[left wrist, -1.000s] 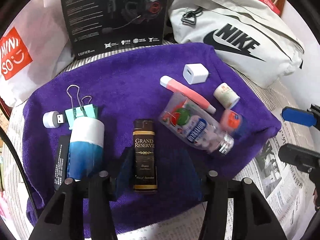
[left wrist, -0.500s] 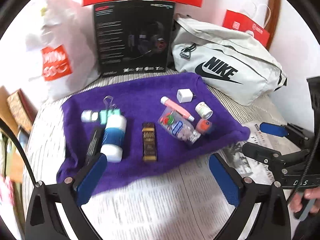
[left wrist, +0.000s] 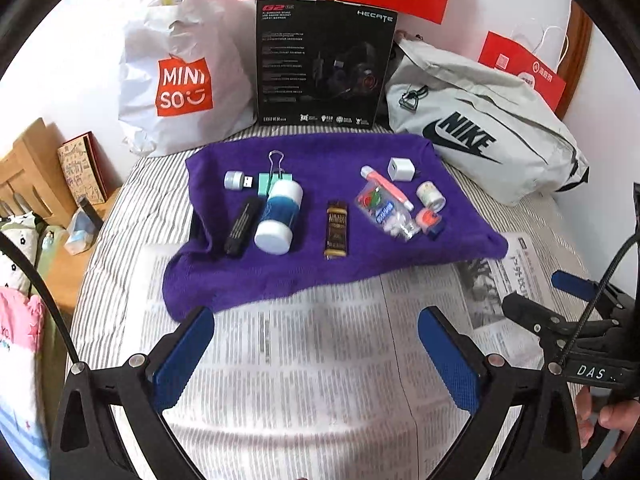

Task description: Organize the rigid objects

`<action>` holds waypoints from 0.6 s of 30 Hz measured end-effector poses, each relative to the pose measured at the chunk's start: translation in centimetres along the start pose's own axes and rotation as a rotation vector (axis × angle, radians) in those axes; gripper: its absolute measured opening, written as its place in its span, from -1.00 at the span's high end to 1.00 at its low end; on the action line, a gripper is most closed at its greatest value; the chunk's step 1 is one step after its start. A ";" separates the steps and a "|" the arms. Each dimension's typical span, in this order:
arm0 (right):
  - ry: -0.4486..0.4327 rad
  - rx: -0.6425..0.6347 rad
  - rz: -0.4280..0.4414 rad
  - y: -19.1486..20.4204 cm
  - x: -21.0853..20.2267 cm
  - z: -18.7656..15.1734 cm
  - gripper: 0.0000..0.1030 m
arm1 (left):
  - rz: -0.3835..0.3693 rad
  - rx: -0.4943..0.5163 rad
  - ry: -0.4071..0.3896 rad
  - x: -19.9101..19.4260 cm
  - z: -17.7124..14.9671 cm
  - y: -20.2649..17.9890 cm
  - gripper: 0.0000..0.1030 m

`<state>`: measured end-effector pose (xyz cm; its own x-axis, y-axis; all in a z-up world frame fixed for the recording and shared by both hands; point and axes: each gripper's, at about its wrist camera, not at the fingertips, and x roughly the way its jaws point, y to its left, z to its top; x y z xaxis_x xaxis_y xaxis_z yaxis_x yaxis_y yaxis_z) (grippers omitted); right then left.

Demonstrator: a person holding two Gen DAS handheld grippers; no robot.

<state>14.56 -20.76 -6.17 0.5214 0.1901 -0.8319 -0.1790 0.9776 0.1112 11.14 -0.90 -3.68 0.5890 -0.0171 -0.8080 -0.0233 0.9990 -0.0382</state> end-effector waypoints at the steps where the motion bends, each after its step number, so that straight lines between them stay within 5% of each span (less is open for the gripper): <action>1: 0.002 -0.001 -0.005 0.0 -0.1 -0.2 -1.00 | -0.002 -0.004 0.003 -0.2 -0.3 0.0 -1.00; 18: 0.002 0.012 -0.065 0.7 -2.6 -1.2 -1.00 | 0.017 0.028 -0.002 -2.5 -1.2 0.5 -1.00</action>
<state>12.07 -20.63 -4.55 0.5298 0.1258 -0.8387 -0.1343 0.9889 0.0635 8.69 -0.43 -2.39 0.5906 -0.0002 -0.8070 -0.0104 0.9999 -0.0078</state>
